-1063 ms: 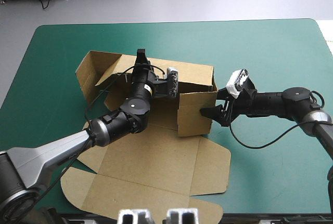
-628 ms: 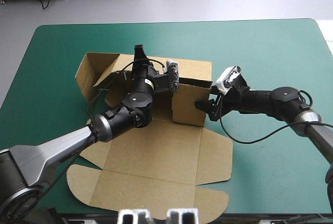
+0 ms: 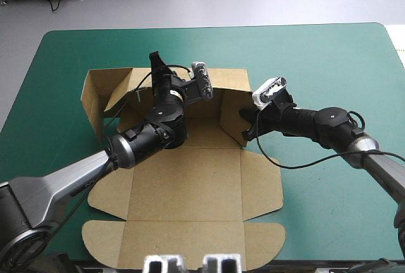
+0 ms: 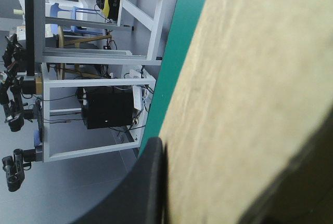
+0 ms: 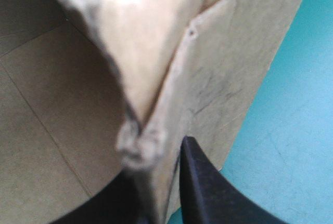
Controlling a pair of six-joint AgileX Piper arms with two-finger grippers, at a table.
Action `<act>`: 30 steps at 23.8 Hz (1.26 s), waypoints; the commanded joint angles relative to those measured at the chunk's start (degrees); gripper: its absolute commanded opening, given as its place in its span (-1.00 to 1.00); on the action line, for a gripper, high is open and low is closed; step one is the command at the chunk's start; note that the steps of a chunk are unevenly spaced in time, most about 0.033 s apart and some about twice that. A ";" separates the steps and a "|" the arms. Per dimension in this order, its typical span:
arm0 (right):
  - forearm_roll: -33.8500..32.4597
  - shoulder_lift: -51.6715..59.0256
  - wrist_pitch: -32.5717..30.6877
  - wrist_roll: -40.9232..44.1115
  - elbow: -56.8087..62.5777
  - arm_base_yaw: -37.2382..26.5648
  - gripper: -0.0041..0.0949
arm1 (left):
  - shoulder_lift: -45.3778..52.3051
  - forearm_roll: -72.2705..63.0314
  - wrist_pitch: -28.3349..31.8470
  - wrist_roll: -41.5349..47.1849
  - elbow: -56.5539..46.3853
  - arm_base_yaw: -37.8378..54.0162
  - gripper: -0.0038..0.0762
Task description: Fold the box
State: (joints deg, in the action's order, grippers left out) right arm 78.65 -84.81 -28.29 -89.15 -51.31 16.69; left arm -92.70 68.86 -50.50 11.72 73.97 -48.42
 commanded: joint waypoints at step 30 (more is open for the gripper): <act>0.40 -1.73 16.28 4.25 -9.25 -5.86 -0.97 | 11.09 -14.30 2.87 -8.10 2.75 -8.67 -0.79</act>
State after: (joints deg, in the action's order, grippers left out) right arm 79.30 -88.77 -10.11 -85.93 -58.32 12.13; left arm -85.78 52.50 -48.47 3.51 75.03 -56.71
